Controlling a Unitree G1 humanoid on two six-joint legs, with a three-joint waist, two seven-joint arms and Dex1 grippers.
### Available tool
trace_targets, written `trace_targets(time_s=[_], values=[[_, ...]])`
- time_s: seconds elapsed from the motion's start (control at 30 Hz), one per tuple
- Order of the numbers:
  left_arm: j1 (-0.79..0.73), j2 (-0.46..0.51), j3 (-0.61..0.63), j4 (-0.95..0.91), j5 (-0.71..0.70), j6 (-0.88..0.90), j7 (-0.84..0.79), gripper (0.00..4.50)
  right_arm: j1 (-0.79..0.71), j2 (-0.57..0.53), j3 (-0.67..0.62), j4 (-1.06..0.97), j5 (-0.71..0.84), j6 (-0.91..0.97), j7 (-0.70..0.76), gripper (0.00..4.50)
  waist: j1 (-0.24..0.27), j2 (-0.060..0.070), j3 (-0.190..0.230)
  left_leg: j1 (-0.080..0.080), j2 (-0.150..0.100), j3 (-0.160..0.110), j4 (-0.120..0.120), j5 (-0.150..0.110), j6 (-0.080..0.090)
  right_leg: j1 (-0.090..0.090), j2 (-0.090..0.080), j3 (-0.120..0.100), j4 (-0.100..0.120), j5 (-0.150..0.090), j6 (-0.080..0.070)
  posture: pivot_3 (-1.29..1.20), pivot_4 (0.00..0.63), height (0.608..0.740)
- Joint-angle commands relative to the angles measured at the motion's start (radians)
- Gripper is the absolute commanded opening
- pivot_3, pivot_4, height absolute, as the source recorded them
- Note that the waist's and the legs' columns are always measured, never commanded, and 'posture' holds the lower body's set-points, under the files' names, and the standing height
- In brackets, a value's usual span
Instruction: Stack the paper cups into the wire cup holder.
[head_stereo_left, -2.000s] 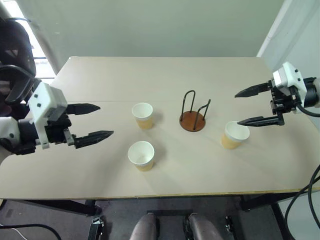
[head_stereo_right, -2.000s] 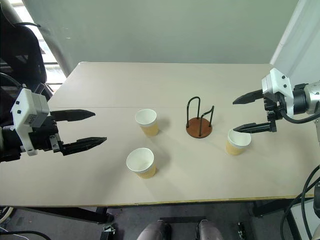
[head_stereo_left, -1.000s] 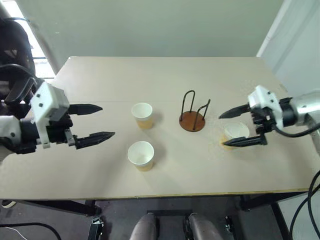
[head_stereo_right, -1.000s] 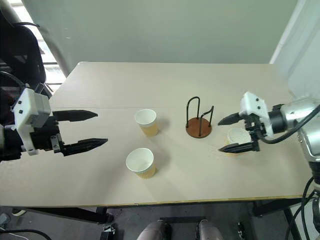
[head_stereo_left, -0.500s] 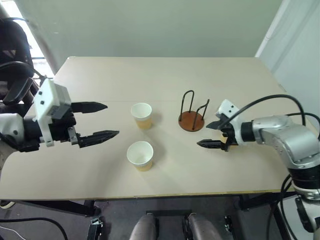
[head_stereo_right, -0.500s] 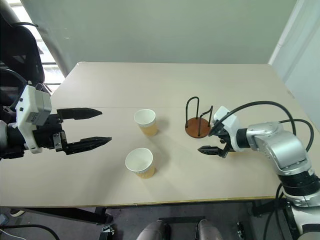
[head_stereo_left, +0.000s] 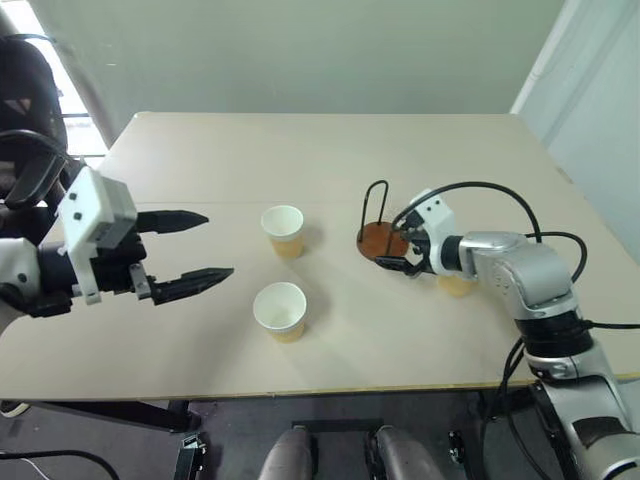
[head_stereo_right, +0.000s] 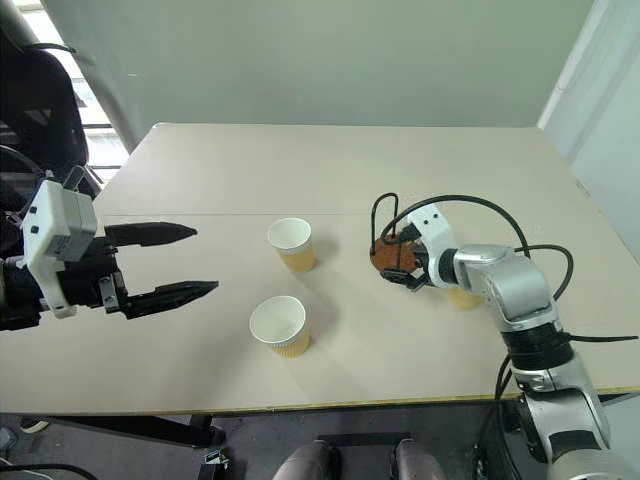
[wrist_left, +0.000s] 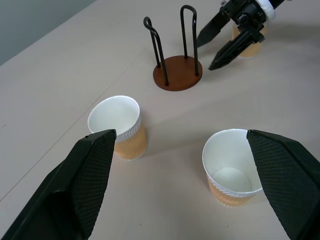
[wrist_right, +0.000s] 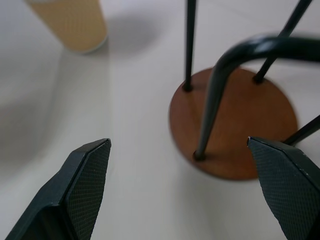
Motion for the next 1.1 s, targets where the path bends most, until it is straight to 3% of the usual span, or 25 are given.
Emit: trace_targets(time_s=[0.03, 0.17, 0.27, 0.6, 0.63, 1.0, 1.1], values=[[0.012, 0.002, 0.059, -0.038, -0.011, 0.008, 0.015, 4.47, -0.039, 0.02, -0.02, 0.003, -0.014, -0.057, -0.02, 4.5, 0.0, 0.0, 0.0, -0.001, 0.0, 0.0, 0.0, 0.0, 0.0, -0.001, 0.0, 0.0, 0.0, 0.0, 0.0, 0.0, 0.15, 0.74], [0.026, 0.0, 0.073, -0.048, -0.012, 0.011, 0.025, 4.47, -0.053, 0.046, -0.025, 0.023, -0.019, -0.091, -0.032, 4.5, 0.0, 0.0, 0.0, -0.001, 0.0, 0.0, -0.001, 0.0, 0.0, -0.001, 0.0, 0.0, 0.0, 0.0, 0.0, 0.0, 0.15, 0.74], [0.036, -0.001, 0.08, -0.053, -0.01, 0.012, 0.027, 4.5, -0.06, 0.05, -0.008, 0.029, -0.032, -0.124, -0.027, 3.87, 0.0, 0.0, 0.0, -0.001, 0.0, 0.0, -0.001, 0.0, 0.0, -0.001, 0.0, 0.0, 0.0, 0.0, 0.0, 0.0, 0.15, 0.74], [0.043, 0.003, 0.082, -0.05, -0.006, 0.006, 0.028, 4.5, -0.042, 0.012, 0.03, 0.026, -0.037, -0.107, 0.022, 0.21, 0.0, 0.0, 0.0, -0.001, 0.0, 0.0, -0.001, -0.001, -0.001, -0.001, 0.0, -0.001, 0.0, 0.0, 0.0, 0.0, 0.15, 0.74], [0.041, 0.004, 0.08, -0.048, -0.006, 0.006, 0.027, 4.5, -0.034, -0.005, 0.043, 0.022, -0.035, -0.103, 0.046, 0.02, 0.0, 0.0, 0.0, -0.001, 0.0, 0.0, -0.001, -0.001, -0.001, -0.001, 0.0, -0.001, 0.0, 0.0, 0.0, 0.0, 0.15, 0.74], [-0.008, 0.025, 0.028, -0.018, -0.005, -0.001, 0.009, 4.5, 0.15, -0.252, 0.086, -0.239, 0.132, -0.359, 0.565, 0.02, 0.001, -0.003, -0.002, -0.001, 0.0, 0.0, -0.001, -0.001, -0.002, 0.0, 0.0, -0.001, -0.001, -0.002, -0.003, 0.0, 0.15, 0.74], [-0.032, 0.029, 0.005, -0.007, -0.002, -0.005, 0.004, 4.5, 0.166, -0.283, 0.1, -0.265, 0.152, -0.386, 0.638, 0.02, 0.0, -0.003, -0.002, -0.001, 0.001, 0.0, 0.0, -0.001, -0.003, 0.001, 0.001, -0.001, 0.0, -0.004, -0.006, 0.0, 0.15, 0.74]])
